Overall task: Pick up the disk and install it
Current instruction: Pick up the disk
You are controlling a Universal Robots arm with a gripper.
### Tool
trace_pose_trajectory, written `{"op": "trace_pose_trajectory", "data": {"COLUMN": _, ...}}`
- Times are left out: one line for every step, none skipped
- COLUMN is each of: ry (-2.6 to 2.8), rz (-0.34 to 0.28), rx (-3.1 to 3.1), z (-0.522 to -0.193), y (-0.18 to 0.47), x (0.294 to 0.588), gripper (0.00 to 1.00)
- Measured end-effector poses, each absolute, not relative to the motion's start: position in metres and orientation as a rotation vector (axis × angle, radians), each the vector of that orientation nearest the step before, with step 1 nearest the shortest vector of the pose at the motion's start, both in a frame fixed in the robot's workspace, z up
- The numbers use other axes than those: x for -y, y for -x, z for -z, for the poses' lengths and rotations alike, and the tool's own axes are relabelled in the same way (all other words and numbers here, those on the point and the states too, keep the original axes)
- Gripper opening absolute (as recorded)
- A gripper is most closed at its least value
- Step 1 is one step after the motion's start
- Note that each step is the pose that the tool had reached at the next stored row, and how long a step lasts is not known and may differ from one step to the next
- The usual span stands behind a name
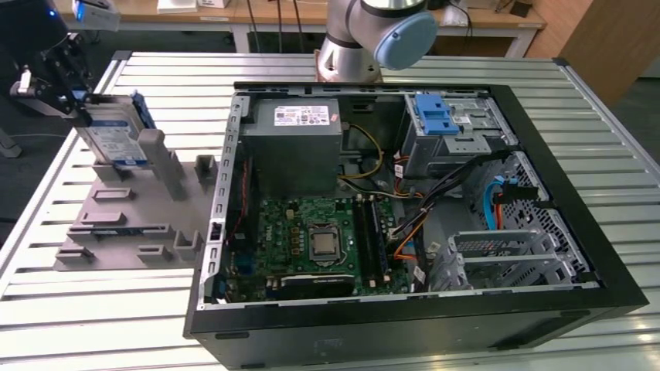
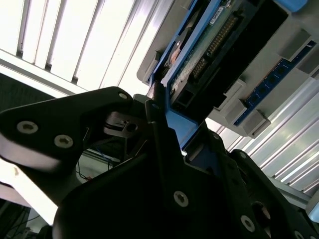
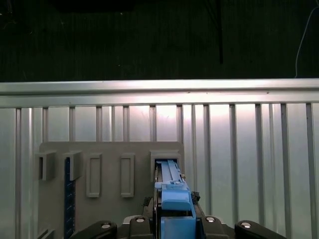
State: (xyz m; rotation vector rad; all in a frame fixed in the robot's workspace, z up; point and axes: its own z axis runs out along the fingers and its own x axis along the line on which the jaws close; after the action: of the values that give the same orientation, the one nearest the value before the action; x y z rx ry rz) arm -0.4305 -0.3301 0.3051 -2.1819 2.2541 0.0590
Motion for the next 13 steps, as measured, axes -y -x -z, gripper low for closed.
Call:
{"op": "trace_pose_trajectory", "data": {"ry": 2.182, "rz": -0.059, "rx": -2.254, "z": -0.3055, "y": 0.4305, "x": 0.3301, "gripper": 0.36}}
{"op": "trace_pose_trajectory", "data": {"ry": 2.182, "rz": -0.059, "rx": -2.254, "z": -0.3061, "y": 0.4305, "x": 0.3301, "gripper": 0.36}}
{"op": "trace_pose_trajectory", "data": {"ry": 2.182, "rz": -0.059, "rx": -2.254, "z": -0.3065, "y": 0.4305, "x": 0.33, "gripper": 0.36}}
{"op": "trace_pose_trajectory", "data": {"ry": 2.182, "rz": -0.059, "rx": -2.254, "z": -0.3068, "y": 0.4305, "x": 0.33, "gripper": 0.36}}
{"op": "trace_pose_trajectory", "data": {"ry": 2.182, "rz": -0.059, "rx": -2.254, "z": -0.3072, "y": 0.4305, "x": 0.33, "gripper": 0.36}}
{"op": "trace_pose_trajectory", "data": {"ry": 2.182, "rz": -0.059, "rx": -2.254, "z": -0.3076, "y": 0.4305, "x": 0.33, "gripper": 0.36}}
{"op": "trace_pose_trajectory", "data": {"ry": 2.182, "rz": -0.059, "rx": -2.254, "z": -0.308, "y": 0.4305, "x": 0.33, "gripper": 0.36}}
{"op": "trace_pose_trajectory", "data": {"ry": 2.182, "rz": -0.059, "rx": -2.254, "z": -0.3085, "y": 0.4305, "x": 0.3301, "gripper": 0.36}}
{"op": "trace_pose_trajectory", "data": {"ry": 2.182, "rz": -0.059, "rx": -2.254, "z": -0.309, "y": 0.4305, "x": 0.3301, "gripper": 0.36}}
{"op": "trace_pose_trajectory", "data": {"ry": 2.182, "rz": -0.059, "rx": -2.254, "z": -0.3095, "y": 0.4305, "x": 0.33, "gripper": 0.36}}
{"op": "trace_pose_trajectory", "data": {"ry": 2.182, "rz": -0.059, "rx": -2.254, "z": -0.3101, "y": 0.4305, "x": 0.3301, "gripper": 0.36}}
{"op": "trace_pose_trajectory", "data": {"ry": 2.182, "rz": -0.059, "rx": -2.254, "z": -0.3106, "y": 0.4305, "x": 0.33, "gripper": 0.36}}
{"op": "trace_pose_trajectory", "data": {"ry": 2.182, "rz": -0.059, "rx": -2.254, "z": -0.3111, "y": 0.4305, "x": 0.33, "gripper": 0.36}}
